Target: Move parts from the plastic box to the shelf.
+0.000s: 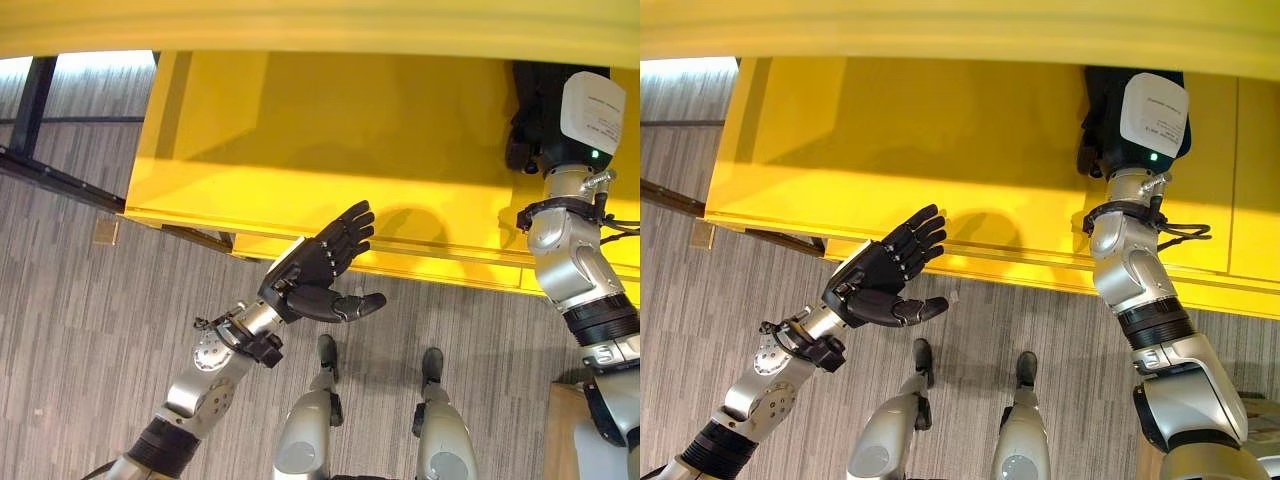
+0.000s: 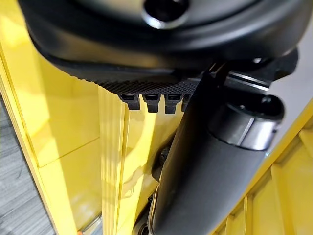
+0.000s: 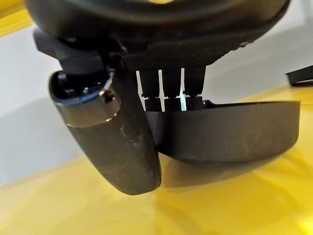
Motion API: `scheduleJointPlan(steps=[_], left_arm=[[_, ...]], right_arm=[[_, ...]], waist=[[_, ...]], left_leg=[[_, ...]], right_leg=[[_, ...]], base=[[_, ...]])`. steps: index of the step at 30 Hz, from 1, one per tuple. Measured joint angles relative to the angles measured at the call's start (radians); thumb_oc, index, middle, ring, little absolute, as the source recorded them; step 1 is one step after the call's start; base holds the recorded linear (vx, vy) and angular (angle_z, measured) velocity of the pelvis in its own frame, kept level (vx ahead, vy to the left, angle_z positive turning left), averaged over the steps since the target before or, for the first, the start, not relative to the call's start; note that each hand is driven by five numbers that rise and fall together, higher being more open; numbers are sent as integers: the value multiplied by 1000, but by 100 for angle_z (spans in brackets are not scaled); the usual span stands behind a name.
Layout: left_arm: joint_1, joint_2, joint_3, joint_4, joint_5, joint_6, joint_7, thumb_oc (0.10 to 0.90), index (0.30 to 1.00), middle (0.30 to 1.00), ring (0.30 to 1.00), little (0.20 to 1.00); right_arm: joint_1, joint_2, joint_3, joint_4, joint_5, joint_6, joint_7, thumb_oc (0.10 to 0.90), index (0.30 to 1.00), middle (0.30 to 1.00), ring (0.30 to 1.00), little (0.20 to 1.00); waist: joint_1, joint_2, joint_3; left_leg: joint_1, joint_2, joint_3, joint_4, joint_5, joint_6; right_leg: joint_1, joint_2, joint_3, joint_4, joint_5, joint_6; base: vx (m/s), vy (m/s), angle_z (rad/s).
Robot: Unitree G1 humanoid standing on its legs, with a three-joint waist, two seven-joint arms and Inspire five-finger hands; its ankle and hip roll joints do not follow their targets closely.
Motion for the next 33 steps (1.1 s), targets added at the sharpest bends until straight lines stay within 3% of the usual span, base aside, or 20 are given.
scheduleJointPlan(steps=[9,14,23,33], left_arm=[[6,14,0,0,3,19,1,900,1000,1000,1000,1000],[3,13,0,-6,9,19,4,900,1000,1000,1000,1000],[0,12,0,-37,10,19,29,900,1000,1000,1000,1000],[0,4,-1,-37,9,19,47,900,1000,1000,1000,1000]], right_arm=[[-54,6,16,66,79,62,-51,400,300,300,300,300],[-53,48,-22,69,195,93,-150,400,300,300,300,300],[-50,71,-87,70,293,81,-195,400,300,300,300,300],[-40,91,-99,63,253,68,-161,400,300,300,300,300]], waist=[[12,-2,1],[-2,-3,1],[-24,-3,1],[-52,-1,0]], left_leg=[[-27,0,-9,11,2,0],[-27,1,0,12,3,1],[-27,2,8,22,2,1],[-15,2,27,22,4,3]], right_leg=[[-25,-2,-3,22,-1,-2],[-36,-2,10,31,-1,-2],[-44,-2,22,45,-1,-2],[-52,-2,46,54,0,-3]], base=[[-3,-2,2],[-17,17,-6],[-15,21,-2],[2,41,-5]])
